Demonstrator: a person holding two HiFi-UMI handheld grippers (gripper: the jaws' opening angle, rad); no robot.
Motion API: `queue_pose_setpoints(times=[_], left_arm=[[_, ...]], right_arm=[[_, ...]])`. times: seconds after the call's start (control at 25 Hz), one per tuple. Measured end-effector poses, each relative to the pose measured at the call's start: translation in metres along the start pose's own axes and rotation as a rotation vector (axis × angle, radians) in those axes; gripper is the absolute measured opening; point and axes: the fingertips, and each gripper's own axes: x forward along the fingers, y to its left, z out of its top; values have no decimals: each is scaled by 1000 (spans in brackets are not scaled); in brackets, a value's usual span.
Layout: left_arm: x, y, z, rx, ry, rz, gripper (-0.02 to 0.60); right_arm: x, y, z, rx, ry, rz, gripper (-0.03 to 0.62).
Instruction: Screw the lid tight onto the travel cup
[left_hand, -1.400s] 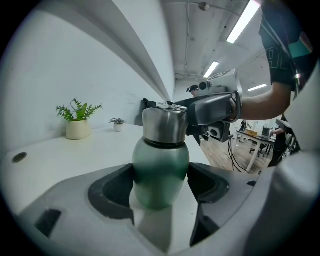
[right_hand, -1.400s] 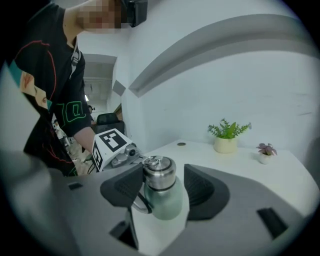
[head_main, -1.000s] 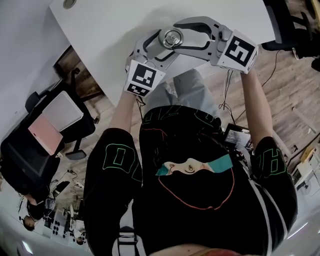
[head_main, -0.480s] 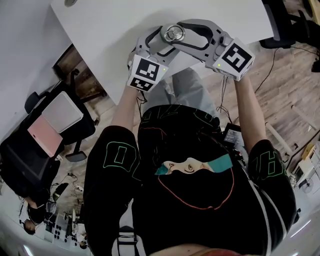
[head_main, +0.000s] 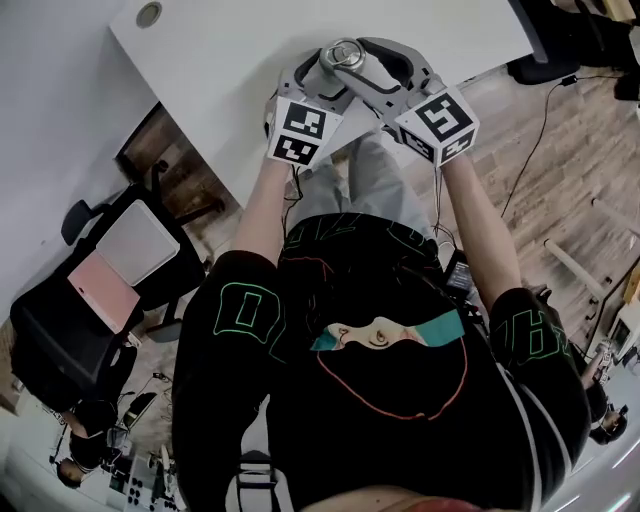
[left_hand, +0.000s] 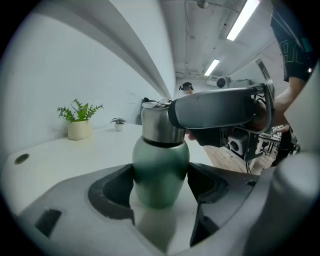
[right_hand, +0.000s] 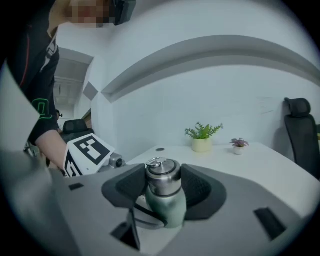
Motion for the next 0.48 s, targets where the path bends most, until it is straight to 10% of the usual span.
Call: queue_pose_setpoints(times=[0.48], left_arm=[[0, -1, 0, -8, 9, 18, 348]], right_arm=[[-2, -2, -2, 22, -29, -326, 233]])
